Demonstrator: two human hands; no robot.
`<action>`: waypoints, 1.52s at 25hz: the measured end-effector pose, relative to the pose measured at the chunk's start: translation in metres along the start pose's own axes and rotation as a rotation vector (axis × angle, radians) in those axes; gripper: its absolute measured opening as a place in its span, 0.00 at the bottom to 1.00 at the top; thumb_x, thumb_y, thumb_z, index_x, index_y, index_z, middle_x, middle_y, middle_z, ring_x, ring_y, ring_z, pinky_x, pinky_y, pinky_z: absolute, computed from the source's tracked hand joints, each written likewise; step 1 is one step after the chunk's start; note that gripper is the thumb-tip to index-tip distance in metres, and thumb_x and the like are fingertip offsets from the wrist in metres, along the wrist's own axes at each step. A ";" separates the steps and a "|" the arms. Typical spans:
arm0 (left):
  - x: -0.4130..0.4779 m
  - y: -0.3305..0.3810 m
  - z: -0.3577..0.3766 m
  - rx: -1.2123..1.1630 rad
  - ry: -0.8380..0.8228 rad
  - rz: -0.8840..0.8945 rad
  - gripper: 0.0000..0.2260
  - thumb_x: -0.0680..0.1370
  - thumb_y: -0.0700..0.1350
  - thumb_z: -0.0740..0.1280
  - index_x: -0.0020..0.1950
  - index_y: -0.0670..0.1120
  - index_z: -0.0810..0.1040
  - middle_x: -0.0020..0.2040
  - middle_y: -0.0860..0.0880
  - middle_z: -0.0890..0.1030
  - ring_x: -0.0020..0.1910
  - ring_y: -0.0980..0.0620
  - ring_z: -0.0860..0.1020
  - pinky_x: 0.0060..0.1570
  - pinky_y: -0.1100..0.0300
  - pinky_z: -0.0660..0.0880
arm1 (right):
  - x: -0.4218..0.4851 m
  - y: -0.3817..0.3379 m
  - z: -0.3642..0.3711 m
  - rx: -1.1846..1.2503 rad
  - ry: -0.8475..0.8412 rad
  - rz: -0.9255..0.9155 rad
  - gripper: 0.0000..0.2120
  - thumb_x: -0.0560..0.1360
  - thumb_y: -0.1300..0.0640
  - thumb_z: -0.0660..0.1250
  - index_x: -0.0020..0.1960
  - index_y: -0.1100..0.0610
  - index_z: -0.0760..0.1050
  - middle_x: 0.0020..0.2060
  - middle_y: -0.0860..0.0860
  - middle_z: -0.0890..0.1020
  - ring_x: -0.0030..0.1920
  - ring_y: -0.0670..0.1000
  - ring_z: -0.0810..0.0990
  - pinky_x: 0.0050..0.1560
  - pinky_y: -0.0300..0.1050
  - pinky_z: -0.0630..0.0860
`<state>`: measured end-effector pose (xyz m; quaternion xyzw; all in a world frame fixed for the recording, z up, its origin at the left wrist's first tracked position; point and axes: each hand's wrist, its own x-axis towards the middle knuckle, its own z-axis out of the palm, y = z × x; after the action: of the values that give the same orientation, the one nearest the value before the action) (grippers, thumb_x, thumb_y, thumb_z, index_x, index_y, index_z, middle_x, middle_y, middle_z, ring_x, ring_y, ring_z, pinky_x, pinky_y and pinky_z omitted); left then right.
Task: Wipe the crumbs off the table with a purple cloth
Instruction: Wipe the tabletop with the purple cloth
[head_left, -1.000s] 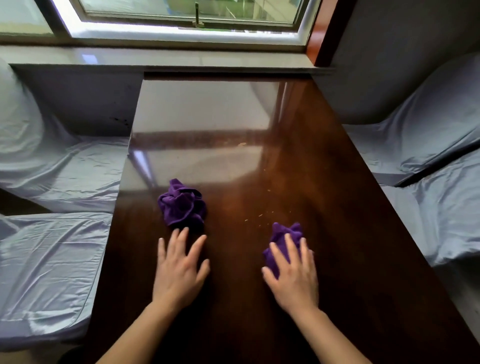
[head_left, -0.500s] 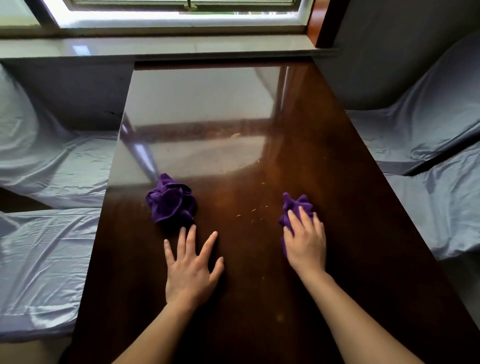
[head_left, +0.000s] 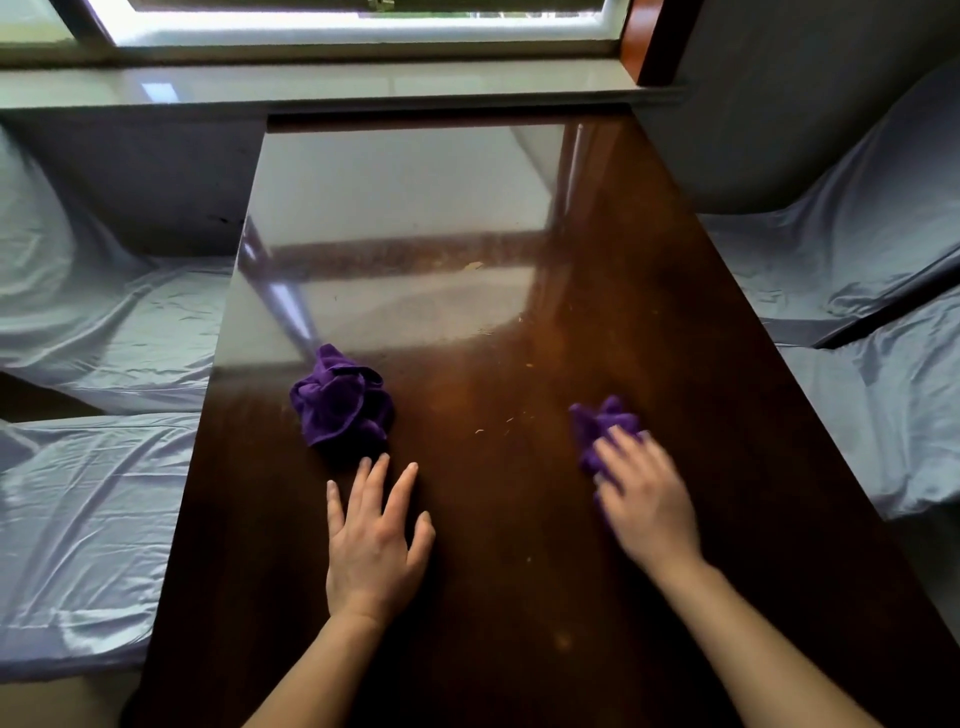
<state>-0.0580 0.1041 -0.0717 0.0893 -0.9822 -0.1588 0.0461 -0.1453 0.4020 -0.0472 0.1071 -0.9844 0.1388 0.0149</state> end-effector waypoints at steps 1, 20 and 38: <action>0.001 0.001 0.000 0.005 0.001 -0.001 0.26 0.76 0.59 0.55 0.73 0.53 0.66 0.76 0.45 0.66 0.78 0.48 0.56 0.75 0.40 0.47 | 0.015 0.009 -0.005 0.016 0.034 0.137 0.20 0.76 0.59 0.68 0.67 0.60 0.76 0.70 0.58 0.73 0.71 0.64 0.69 0.74 0.59 0.62; -0.021 -0.043 -0.021 0.180 -0.155 0.205 0.26 0.76 0.59 0.58 0.74 0.57 0.64 0.77 0.50 0.64 0.77 0.45 0.56 0.72 0.34 0.54 | 0.044 -0.062 0.017 0.002 0.004 0.114 0.19 0.76 0.56 0.68 0.66 0.57 0.76 0.70 0.57 0.73 0.70 0.65 0.68 0.72 0.58 0.63; -0.022 -0.045 -0.018 0.103 0.013 0.171 0.23 0.78 0.52 0.59 0.71 0.42 0.71 0.73 0.43 0.70 0.74 0.45 0.65 0.71 0.43 0.63 | 0.009 -0.102 0.031 -0.019 -0.003 -0.229 0.19 0.73 0.57 0.71 0.64 0.56 0.78 0.68 0.55 0.76 0.67 0.65 0.73 0.67 0.62 0.71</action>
<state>-0.0267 0.0613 -0.0706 0.0084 -0.9928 -0.1028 0.0611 -0.1325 0.2957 -0.0489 0.2187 -0.9670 0.1269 0.0303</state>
